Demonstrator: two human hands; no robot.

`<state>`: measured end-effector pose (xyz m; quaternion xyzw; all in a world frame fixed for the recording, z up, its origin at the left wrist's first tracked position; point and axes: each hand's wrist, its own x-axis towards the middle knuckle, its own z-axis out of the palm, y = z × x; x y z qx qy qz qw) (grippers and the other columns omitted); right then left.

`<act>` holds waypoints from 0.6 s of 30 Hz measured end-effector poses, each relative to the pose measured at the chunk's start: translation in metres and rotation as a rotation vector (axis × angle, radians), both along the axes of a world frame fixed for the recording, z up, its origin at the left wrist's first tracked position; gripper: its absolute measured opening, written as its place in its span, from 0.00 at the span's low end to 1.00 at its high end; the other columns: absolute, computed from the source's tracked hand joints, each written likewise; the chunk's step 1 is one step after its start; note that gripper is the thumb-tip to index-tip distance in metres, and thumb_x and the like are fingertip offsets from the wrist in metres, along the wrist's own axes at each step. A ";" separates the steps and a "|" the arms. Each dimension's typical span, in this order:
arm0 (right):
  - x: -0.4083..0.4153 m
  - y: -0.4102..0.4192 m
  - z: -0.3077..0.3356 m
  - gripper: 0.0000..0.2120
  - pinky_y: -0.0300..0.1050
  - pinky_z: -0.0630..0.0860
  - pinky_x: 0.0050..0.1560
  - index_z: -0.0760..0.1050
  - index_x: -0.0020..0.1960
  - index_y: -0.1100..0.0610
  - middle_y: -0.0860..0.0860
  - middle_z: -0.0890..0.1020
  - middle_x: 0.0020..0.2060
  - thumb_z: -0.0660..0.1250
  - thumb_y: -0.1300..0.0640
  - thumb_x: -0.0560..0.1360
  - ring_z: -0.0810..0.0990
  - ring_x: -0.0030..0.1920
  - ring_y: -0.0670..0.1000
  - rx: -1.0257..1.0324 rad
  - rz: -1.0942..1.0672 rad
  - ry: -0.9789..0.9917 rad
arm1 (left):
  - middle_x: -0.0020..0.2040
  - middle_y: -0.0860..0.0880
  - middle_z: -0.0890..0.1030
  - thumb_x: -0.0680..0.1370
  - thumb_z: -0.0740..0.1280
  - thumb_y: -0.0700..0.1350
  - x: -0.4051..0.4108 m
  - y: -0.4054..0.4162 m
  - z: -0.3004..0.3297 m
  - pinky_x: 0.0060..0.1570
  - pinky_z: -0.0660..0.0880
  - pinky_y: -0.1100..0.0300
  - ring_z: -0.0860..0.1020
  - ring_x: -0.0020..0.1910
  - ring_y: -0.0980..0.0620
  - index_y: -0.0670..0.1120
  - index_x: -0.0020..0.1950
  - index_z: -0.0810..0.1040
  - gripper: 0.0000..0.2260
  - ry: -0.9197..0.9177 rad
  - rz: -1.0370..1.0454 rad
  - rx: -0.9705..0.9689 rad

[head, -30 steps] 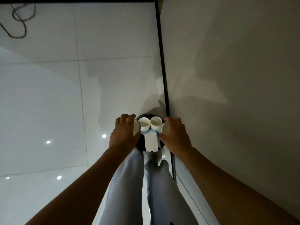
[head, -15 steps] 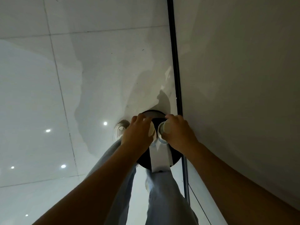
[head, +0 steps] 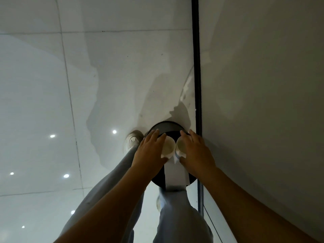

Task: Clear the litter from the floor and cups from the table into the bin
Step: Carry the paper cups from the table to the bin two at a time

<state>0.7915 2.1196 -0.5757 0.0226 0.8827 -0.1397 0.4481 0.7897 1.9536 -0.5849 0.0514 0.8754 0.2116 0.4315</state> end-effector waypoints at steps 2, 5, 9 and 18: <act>-0.001 -0.002 0.022 0.38 0.49 0.66 0.69 0.51 0.78 0.48 0.50 0.55 0.77 0.68 0.54 0.76 0.57 0.75 0.54 -0.011 0.000 0.036 | 0.78 0.49 0.55 0.74 0.70 0.55 0.002 -0.010 0.022 0.74 0.54 0.51 0.53 0.77 0.49 0.52 0.77 0.54 0.37 0.042 0.045 -0.019; 0.000 -0.013 0.071 0.33 0.46 0.67 0.69 0.55 0.77 0.48 0.48 0.59 0.76 0.66 0.56 0.77 0.60 0.73 0.53 -0.040 0.038 0.086 | 0.76 0.50 0.59 0.76 0.67 0.54 0.005 -0.025 0.075 0.73 0.56 0.54 0.57 0.76 0.49 0.51 0.76 0.56 0.32 0.109 0.113 -0.024; -0.001 -0.037 0.145 0.29 0.45 0.69 0.67 0.58 0.76 0.49 0.47 0.63 0.74 0.64 0.53 0.77 0.65 0.72 0.52 -0.036 0.116 0.159 | 0.76 0.50 0.60 0.78 0.64 0.51 0.014 -0.039 0.156 0.74 0.56 0.56 0.56 0.75 0.50 0.50 0.76 0.56 0.29 0.155 0.189 -0.046; 0.036 -0.119 0.337 0.24 0.51 0.70 0.65 0.61 0.73 0.51 0.50 0.68 0.69 0.62 0.53 0.78 0.67 0.68 0.55 -0.112 0.599 0.264 | 0.75 0.49 0.63 0.81 0.58 0.51 0.110 -0.086 0.346 0.75 0.55 0.54 0.60 0.74 0.50 0.48 0.76 0.59 0.24 0.239 0.413 -0.222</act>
